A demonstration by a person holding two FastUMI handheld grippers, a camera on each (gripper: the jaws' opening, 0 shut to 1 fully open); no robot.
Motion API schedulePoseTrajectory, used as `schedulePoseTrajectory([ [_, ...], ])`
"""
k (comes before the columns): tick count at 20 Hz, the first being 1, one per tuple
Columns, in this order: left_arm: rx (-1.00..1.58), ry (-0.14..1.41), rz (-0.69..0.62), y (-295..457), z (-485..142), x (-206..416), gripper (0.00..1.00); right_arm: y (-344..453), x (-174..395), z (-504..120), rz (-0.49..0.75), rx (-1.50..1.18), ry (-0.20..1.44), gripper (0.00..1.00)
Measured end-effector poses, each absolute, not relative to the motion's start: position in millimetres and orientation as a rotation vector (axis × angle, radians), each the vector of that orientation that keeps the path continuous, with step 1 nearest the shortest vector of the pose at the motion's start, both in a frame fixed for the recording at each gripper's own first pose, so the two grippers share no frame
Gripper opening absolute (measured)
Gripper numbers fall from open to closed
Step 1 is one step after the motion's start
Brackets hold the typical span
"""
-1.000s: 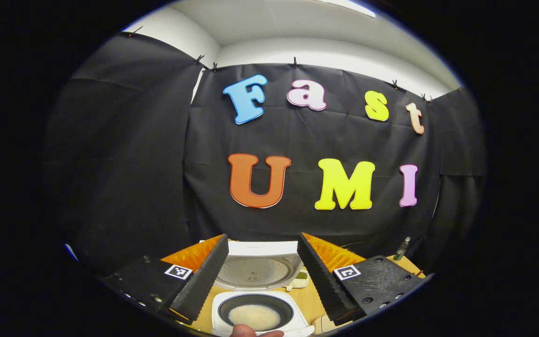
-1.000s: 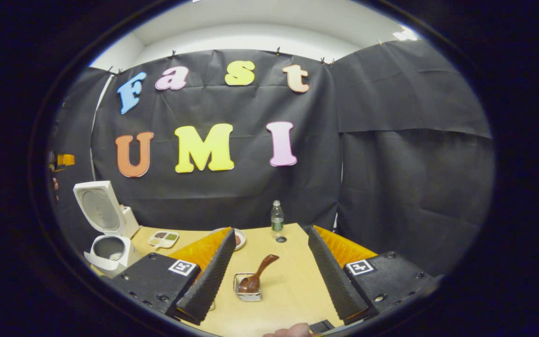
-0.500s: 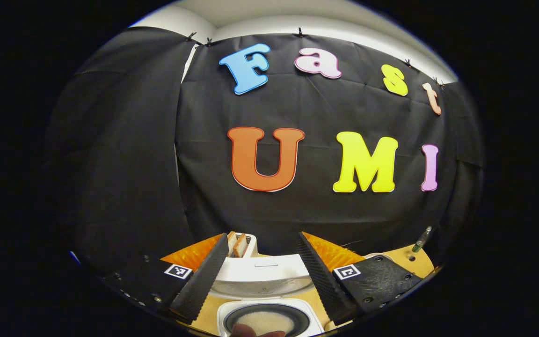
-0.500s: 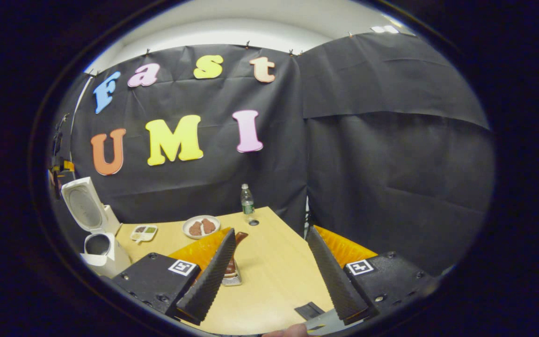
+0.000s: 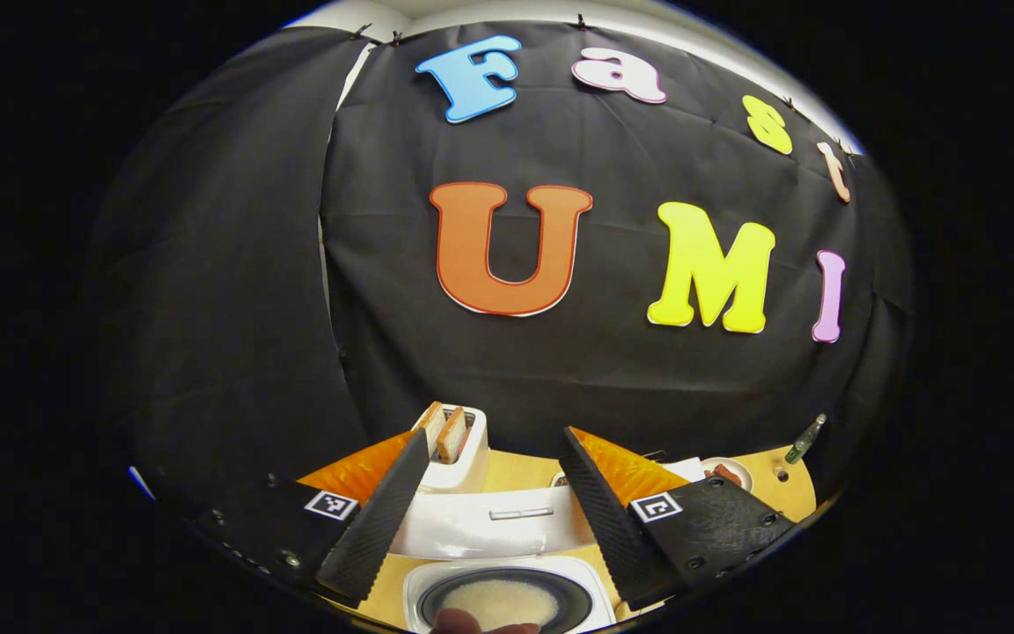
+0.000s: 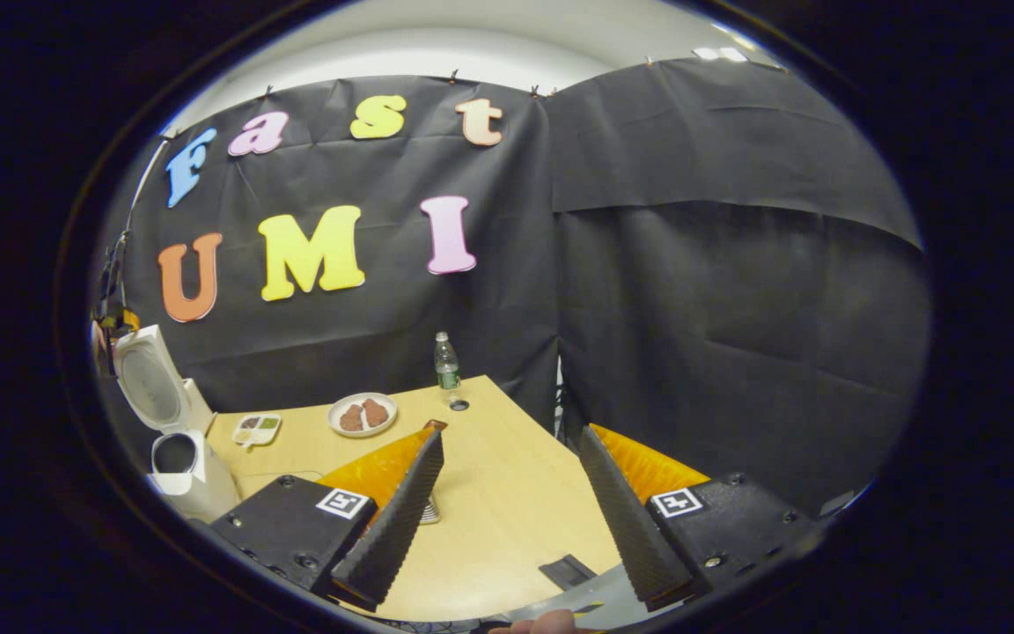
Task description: Close the left gripper, press the button to open the rice cooker; take a wooden spoon from the chopstick holder with the right hand, scoop a spoonful of rice and pour it into the rice cooker, then put the wooden spoon back into the chopstick holder.
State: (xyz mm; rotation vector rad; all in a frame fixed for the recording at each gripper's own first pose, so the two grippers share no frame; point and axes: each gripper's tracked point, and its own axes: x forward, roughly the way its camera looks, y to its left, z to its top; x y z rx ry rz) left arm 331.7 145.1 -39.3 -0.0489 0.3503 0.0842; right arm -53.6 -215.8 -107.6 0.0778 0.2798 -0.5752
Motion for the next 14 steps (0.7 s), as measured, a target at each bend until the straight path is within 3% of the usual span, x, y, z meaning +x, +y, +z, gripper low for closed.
schedulePoseTrajectory([
  [8, -0.071, 0.421, 0.056, 118, -59, 255, 0.97, -168, -8, -127, -0.364, 0.092, 0.34, 1.0],
  [14, -0.154, 0.543, 0.063, 100, -119, 180, 0.96, -129, 17, -127, -0.202, 0.046, 0.353, 1.0],
])
